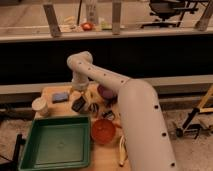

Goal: Place eraser in plastic cup

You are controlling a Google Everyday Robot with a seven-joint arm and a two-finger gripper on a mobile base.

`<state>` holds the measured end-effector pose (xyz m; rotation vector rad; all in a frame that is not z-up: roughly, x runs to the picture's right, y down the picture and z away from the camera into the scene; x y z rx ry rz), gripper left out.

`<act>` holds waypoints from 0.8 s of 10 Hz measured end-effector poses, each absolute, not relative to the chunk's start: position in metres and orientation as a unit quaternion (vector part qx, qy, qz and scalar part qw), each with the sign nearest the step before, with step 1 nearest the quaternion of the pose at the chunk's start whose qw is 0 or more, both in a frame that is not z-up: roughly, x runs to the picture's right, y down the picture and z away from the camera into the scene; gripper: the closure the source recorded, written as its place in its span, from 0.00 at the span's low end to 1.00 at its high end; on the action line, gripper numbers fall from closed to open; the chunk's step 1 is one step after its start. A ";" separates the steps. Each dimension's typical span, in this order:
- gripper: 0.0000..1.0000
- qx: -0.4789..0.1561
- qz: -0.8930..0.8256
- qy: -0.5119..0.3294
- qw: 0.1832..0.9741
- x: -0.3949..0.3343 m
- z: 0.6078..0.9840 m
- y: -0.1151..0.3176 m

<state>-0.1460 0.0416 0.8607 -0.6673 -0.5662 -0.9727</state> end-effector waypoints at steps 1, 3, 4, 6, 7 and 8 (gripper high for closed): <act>0.20 -0.311 -0.450 -0.263 0.795 -0.144 0.861 0.041; 0.20 -0.304 -0.443 -0.263 0.801 -0.142 0.860 0.039; 0.20 -0.299 -0.440 -0.263 0.805 -0.141 0.860 0.037; 0.20 -0.293 -0.436 -0.262 0.810 -0.137 0.859 0.033; 0.20 -0.289 -0.433 -0.261 0.813 -0.133 0.859 0.030; 0.20 -0.287 -0.432 -0.260 0.815 -0.131 0.859 0.029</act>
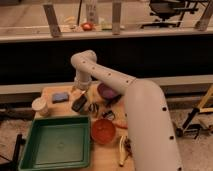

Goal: Place eraser in plastic cup

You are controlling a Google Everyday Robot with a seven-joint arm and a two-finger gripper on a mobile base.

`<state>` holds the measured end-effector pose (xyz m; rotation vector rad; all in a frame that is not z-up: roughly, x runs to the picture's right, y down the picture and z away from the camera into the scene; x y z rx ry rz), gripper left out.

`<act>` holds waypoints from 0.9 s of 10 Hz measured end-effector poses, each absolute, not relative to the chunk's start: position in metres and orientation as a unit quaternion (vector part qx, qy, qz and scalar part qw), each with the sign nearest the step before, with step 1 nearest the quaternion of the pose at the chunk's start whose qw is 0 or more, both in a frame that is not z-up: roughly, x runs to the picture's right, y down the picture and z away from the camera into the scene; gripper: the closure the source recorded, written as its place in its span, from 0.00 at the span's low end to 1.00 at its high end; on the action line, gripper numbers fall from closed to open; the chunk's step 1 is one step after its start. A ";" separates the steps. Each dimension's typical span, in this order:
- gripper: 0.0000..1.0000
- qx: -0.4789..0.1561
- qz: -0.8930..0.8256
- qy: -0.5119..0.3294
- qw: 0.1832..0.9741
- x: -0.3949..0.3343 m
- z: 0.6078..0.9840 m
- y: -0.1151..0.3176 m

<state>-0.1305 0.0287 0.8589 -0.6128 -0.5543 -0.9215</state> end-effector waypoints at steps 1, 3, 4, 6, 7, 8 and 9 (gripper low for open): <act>0.20 -0.284 -0.429 -0.259 0.817 -0.127 0.859 0.026; 0.20 -0.279 -0.425 -0.257 0.822 -0.120 0.858 0.021; 0.20 -0.279 -0.425 -0.256 0.822 -0.119 0.858 0.021; 0.20 -0.278 -0.427 -0.257 0.821 -0.122 0.858 0.021; 0.20 -0.278 -0.427 -0.257 0.821 -0.122 0.858 0.021; 0.20 -0.278 -0.426 -0.257 0.821 -0.121 0.858 0.021; 0.20 -0.279 -0.426 -0.257 0.822 -0.121 0.858 0.021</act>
